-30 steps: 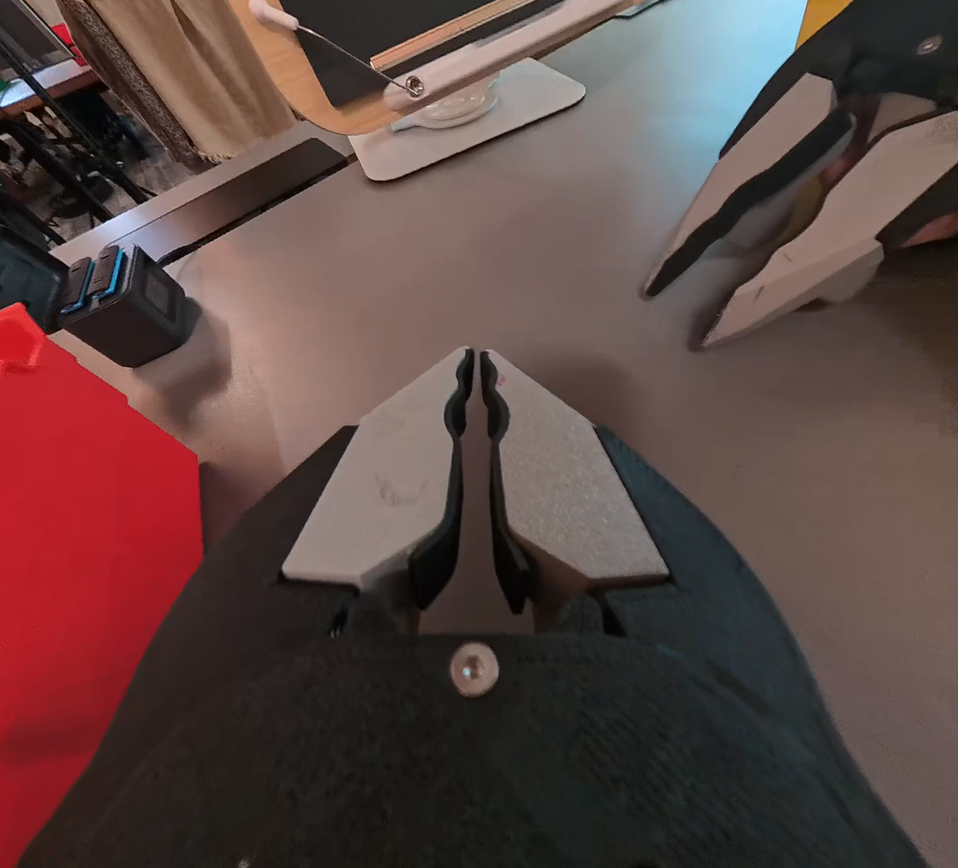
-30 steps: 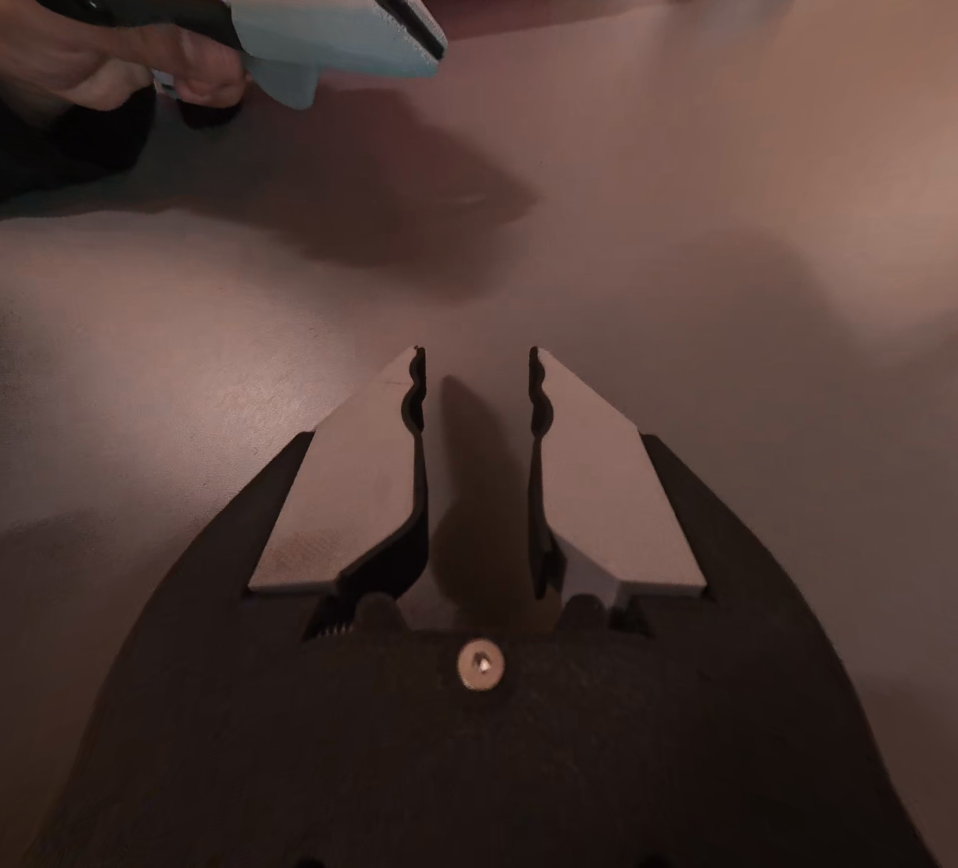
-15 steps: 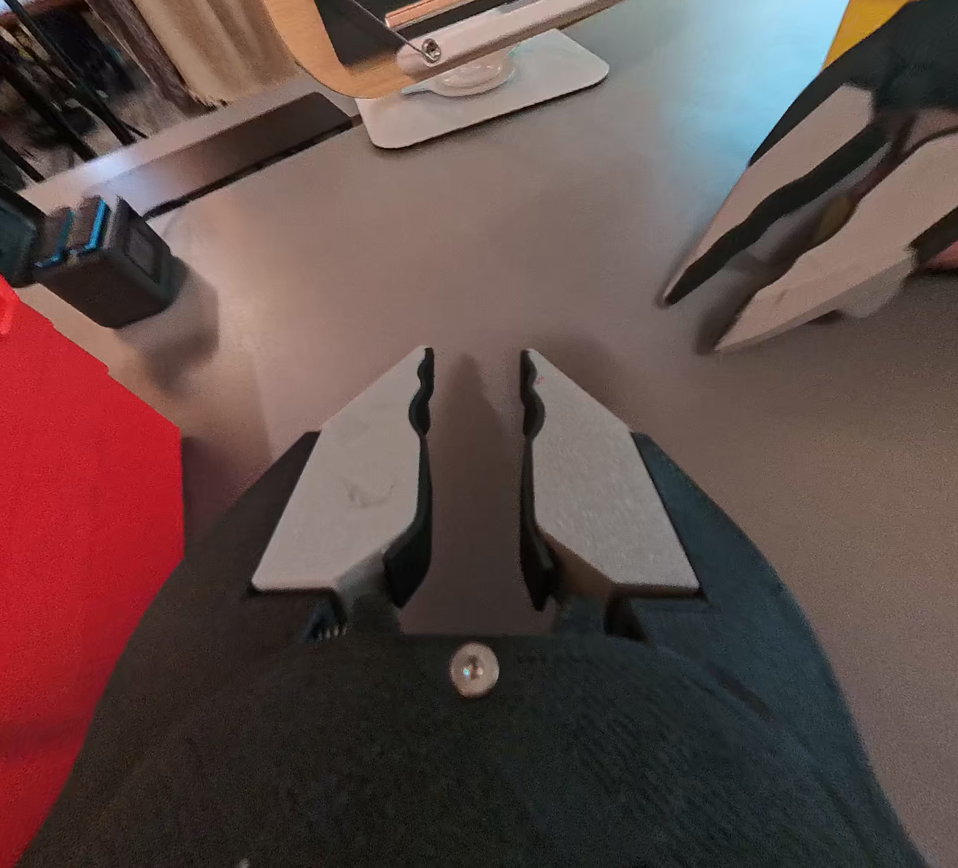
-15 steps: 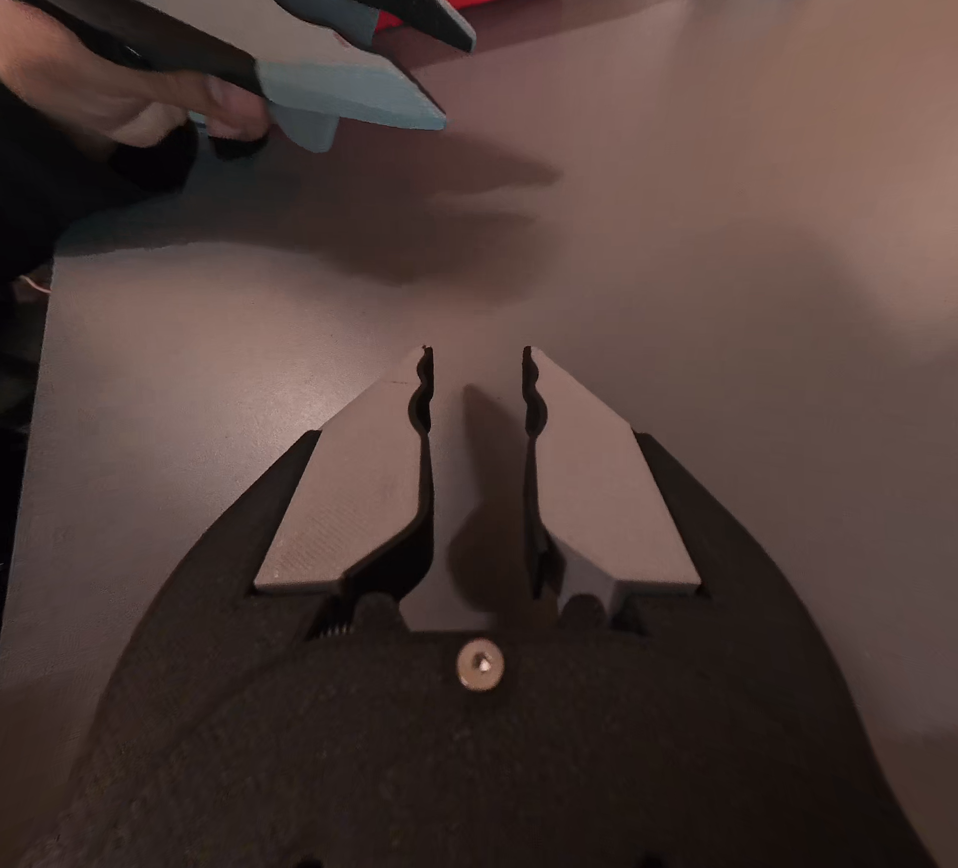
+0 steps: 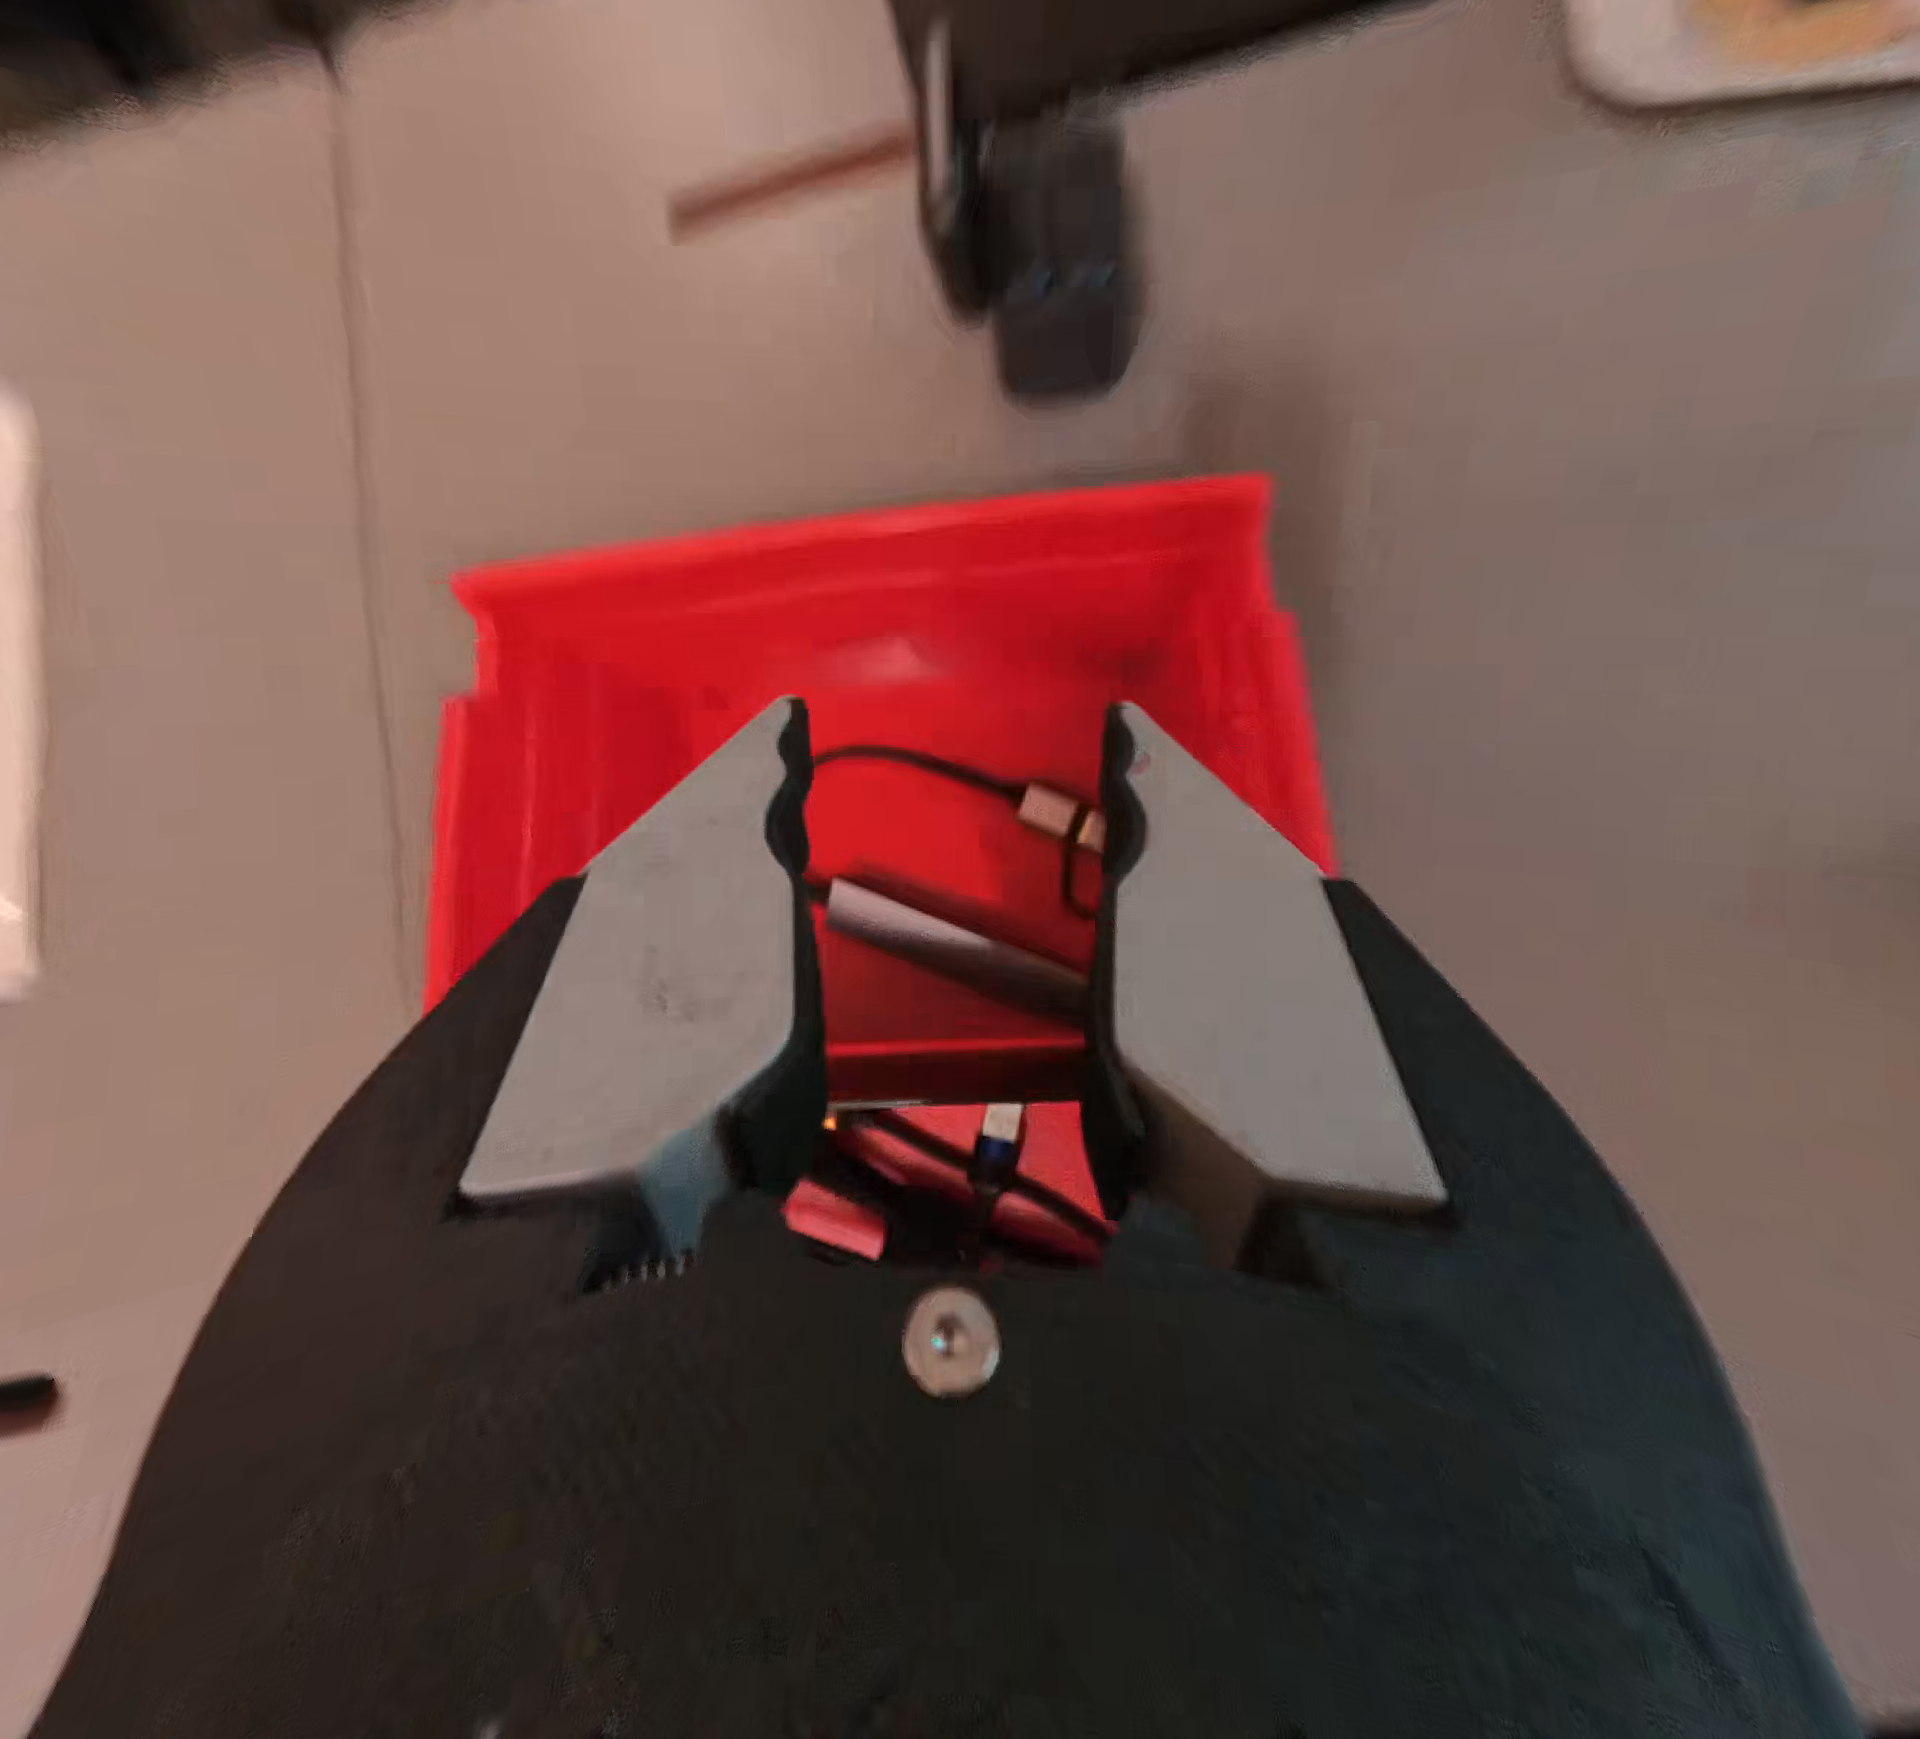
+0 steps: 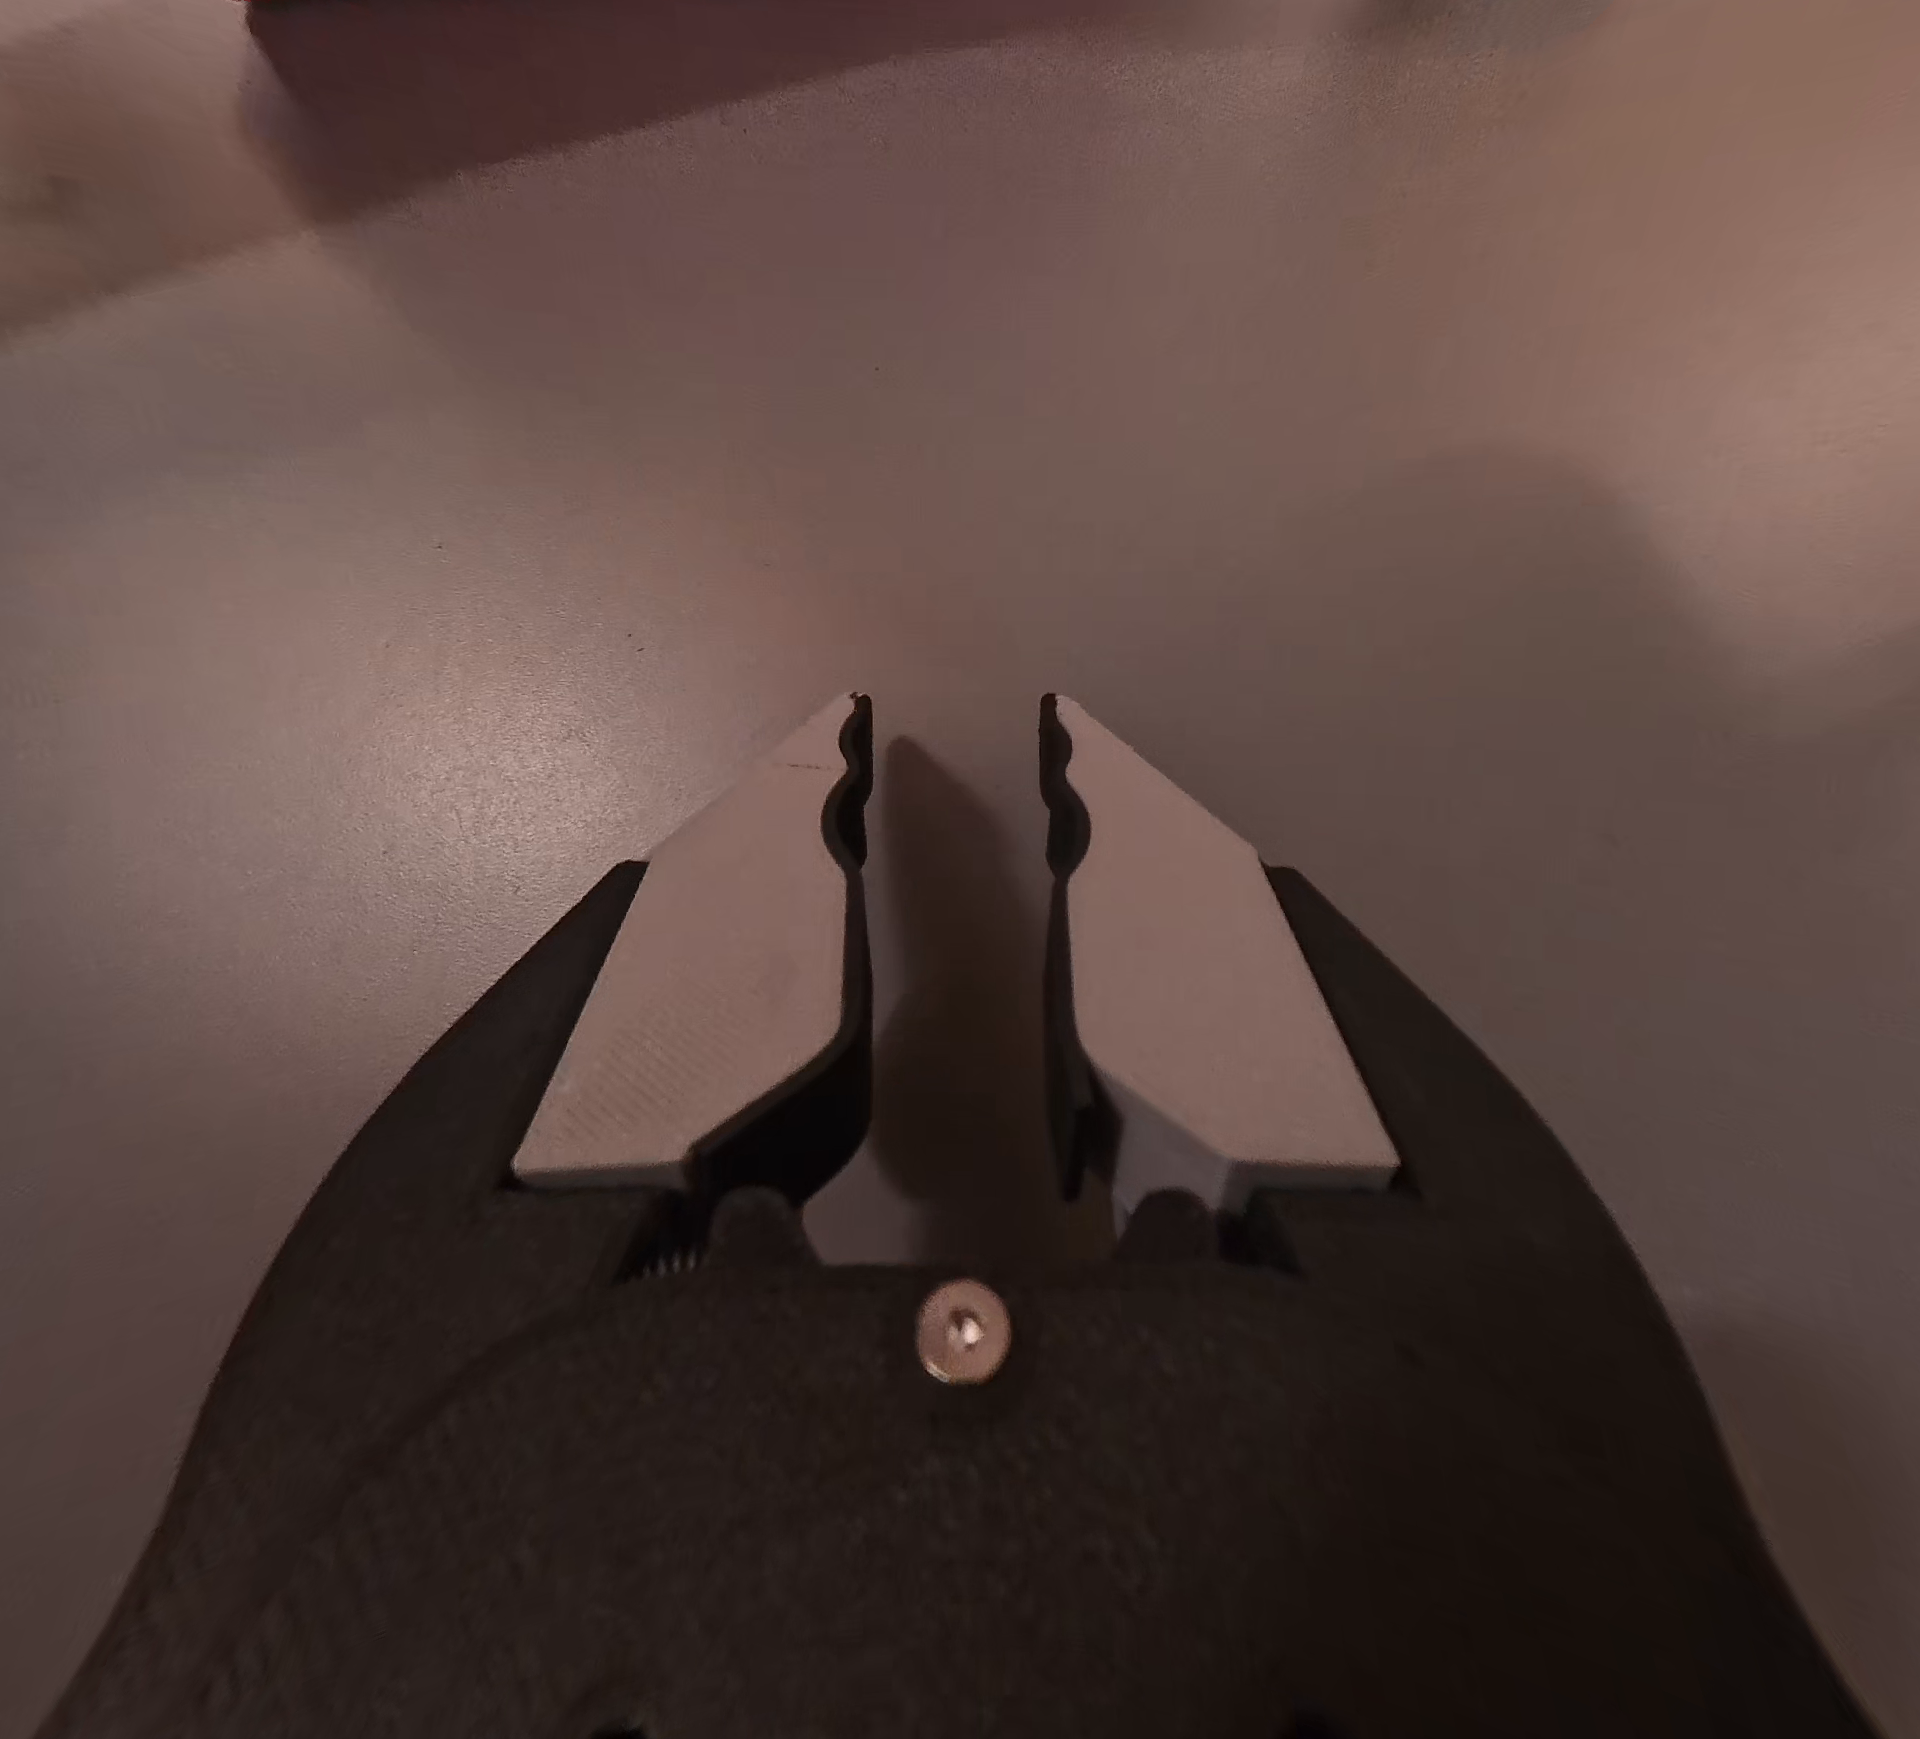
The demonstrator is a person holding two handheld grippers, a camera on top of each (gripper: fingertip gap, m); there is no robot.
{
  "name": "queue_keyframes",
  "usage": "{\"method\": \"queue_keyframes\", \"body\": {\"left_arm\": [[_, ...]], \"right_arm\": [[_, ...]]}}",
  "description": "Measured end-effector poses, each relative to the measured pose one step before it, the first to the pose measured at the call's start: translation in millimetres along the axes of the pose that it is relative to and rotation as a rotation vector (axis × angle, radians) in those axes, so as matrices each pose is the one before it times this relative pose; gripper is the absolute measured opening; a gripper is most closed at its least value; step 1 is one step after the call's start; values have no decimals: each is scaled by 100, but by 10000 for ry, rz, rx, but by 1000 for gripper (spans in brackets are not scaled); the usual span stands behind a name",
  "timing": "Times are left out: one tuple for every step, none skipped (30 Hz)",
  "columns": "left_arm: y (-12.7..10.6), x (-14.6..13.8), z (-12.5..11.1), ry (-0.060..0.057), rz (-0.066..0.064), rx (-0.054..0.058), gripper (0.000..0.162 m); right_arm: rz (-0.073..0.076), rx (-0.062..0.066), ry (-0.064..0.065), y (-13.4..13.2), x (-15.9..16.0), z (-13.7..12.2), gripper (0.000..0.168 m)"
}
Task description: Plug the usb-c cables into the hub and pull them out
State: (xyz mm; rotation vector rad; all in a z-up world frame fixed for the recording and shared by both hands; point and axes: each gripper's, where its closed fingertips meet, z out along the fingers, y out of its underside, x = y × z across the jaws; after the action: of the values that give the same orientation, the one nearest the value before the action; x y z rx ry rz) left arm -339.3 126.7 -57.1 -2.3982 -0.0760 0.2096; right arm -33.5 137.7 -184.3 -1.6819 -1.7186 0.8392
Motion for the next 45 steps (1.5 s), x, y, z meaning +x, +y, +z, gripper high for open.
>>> {"method": "queue_keyframes", "body": {"left_arm": [[1218, -415, 1549, 494, -501, -974, 47], [971, -261, 1371, 391, -315, -843, 41], [623, -522, 1143, 42, -197, -601, 42], [308, -676, 890, -170, -89, -369, 44], [305, -921, 736, -393, -12, -348, 44], [392, -696, 690, -313, 52, -390, 44], [391, -441, 721, -162, -13, -362, 46], [309, -291, 730, -70, -138, -297, 48], [315, -188, 672, 21, -184, -241, 49], [343, -157, 680, 26, -189, -217, 46], [456, -107, 651, 53, -101, -289, 43], [411, -275, 603, -47, -55, -264, 42], [328, -455, 506, -157, -54, -215, 43], [325, -389, 445, -118, -1, -211, 43], [329, -208, 418, -11, 29, -196, 40], [277, 127, 306, 216, 5, -165, 36], [-352, -77, -35, 135, -163, 184, 33], [17, -14, 49, 136, -106, -73, 33], [323, -128, 87, 2, 70, -279, 30], [109, -121, -22, -46, 142, -125, 30], [147, -111, -16, -39, 126, -124, 30], [89, 56, 27, 109, 27, -86, 30], [-5, 130, 33, 201, -91, -25, 26], [-26, -305, 12, -71, -39, 6, 21], [-33, -506, 37, -210, -12, 36, 10], [-34, -279, 41, -92, 31, 38, 5], [-14, -7, 0, 31, 53, 14, 5], [4, -1, -2, -1, 102, 23, 5], [-11, 2, 7, -11, 161, 43, 5], [-14, -5, -7, -15, 50, 66, 5], [-26, -27, 1, -37, -41, 52, 4], [-56, -169, -53, -184, 48, 80, 4], [-127, -305, -151, -310, 174, 152, 3], [-272, -236, -294, -250, 131, 241, 3], [-427, -165, -462, -153, 36, 332, 2], [-568, -145, -632, -107, -5, 430, 3], [-638, -166, -752, -98, -26, 474, 2], [-635, -238, -816, -155, 17, 449, 2], [-533, -332, -836, -235, 92, 369, 2], [-454, -353, -856, -267, 142, 317, 2], [-434, -380, -866, -300, 154, 315, 2], [-424, -326, -899, -289, 188, 311, 2], [-360, -93, -875, -192, 211, 283, 2], [-324, 34, -866, -156, 236, 245, 2], [-401, -146, -913, -311, 282, 279, 2]], "right_arm": [[-21, 10, 42, -9, -7, -12, 29], [-21, 18, 37, -23, 6, -21, 29], [-14, 8, 3, -13, -6, -8, 28], [0, 0, -13, 0, -28, 0, 28], [8, -2, -31, 3, -39, -2, 28], [15, -1, -36, 1, -61, -1, 28], [20, 6, -11, 4, -40, -11, 29], [18, 11, -3, -5, -47, -21, 29], [5, 7, -22, -4, -104, 0, 29], [-20, 2, -30, 4, -148, -2, 29], [-48, -12, -18, 5, -120, 27, 29], [-52, -33, -3, 43, -75, 32, 29], [-31, -39, -16, 33, -56, 48, 29], [-8, -29, -42, 25, -79, 46, 29], [5, -12, -48, 0, -79, 29, 29], [1, -4, -42, -5, -68, 27, 29], [3, -7, -23, -3, -42, 11, 29], [3, 3, -14, -4, -22, 2, 29], [8, 13, -24, -20, -49, -4, 29], [12, 11, -43, -24, -88, 3, 29], [9, 8, -39, -18, -110, 17, 29], [-13, 0, -37, -14, -121, 21, 29], [-37, -26, -14, 19, -89, 40, 29], [-46, -44, 1, 44, -61, 42, 29], [-41, -38, -6, 43, -63, 52, 29], [-35, -24, 1, 27, -51, 25, 29], [-27, -12, 20, 8, -2, 3, 28], [-11, -7, 13, 10, 7, 11, 28], [-2, -3, 1, 4, -7, -2, 28], [1, 3, 0, -4, -1, 2, 28], [5, 6, 2, -10, 8, -10, 28], [12, 3, 0, -3, 12, 1, 28], [18, 5, -1, -6, 15, 1, 27], [14, 19, 8, -22, 18, -24, 27], [5, 26, 16, -34, 25, -32, 27], [-3, 21, 16, -18, 13, -14, 27], [-7, 7, 14, -11, 14, -9, 27], [-9, -8, 15, 4, 7, 3, 27], [-14, -15, 17, 23, 5, 20, 27], [-19, -16, 13, 16, -6, 13, 27], [-19, -12, 17, 10, -2, 16, 26], [-20, -3, 21, 3, 4, 0, 26], [-21, 3, 27, -1, 1, -17, 26], [-16, 5, 15, -4, -38, -14, 26], [-22, 4, 14, 11, -47, -16, 26]]}}
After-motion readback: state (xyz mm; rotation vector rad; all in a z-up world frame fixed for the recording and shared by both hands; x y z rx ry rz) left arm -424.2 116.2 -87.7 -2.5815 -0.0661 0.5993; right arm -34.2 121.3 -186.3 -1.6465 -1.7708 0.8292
